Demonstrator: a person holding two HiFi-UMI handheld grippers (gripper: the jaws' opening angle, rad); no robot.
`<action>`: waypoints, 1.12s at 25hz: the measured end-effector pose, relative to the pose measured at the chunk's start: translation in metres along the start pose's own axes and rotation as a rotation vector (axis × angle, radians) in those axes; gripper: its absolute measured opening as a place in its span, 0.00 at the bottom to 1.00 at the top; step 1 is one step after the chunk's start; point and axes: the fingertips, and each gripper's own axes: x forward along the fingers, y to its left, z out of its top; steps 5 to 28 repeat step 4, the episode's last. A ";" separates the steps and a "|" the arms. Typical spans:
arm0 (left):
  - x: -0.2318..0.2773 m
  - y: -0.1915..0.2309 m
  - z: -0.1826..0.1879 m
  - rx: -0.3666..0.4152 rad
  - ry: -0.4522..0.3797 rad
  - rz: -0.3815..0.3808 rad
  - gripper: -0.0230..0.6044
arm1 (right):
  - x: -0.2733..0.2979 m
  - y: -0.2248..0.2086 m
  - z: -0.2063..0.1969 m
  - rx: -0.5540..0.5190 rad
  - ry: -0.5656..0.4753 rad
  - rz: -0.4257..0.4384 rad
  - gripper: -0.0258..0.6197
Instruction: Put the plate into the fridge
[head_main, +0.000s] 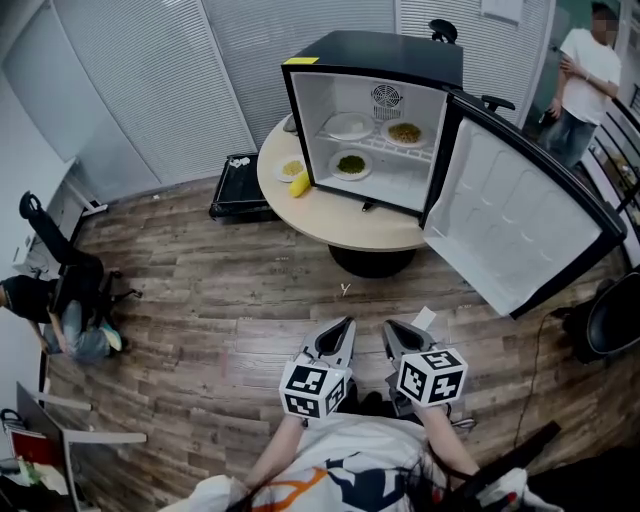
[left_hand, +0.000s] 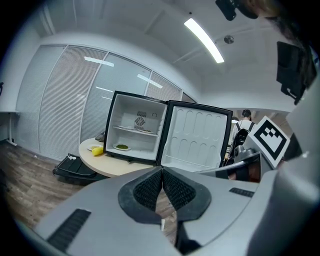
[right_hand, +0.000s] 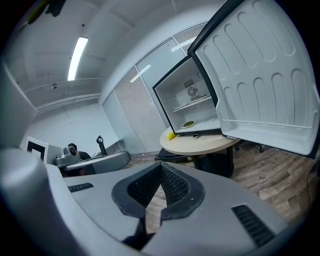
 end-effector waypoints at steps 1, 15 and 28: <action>0.000 0.000 0.001 0.000 -0.004 0.002 0.06 | 0.000 0.000 0.001 -0.004 -0.001 0.001 0.06; 0.001 0.000 0.002 -0.002 -0.014 0.006 0.06 | 0.000 -0.002 0.004 -0.016 -0.005 0.001 0.06; 0.001 0.000 0.002 -0.002 -0.014 0.006 0.06 | 0.000 -0.002 0.004 -0.016 -0.005 0.001 0.06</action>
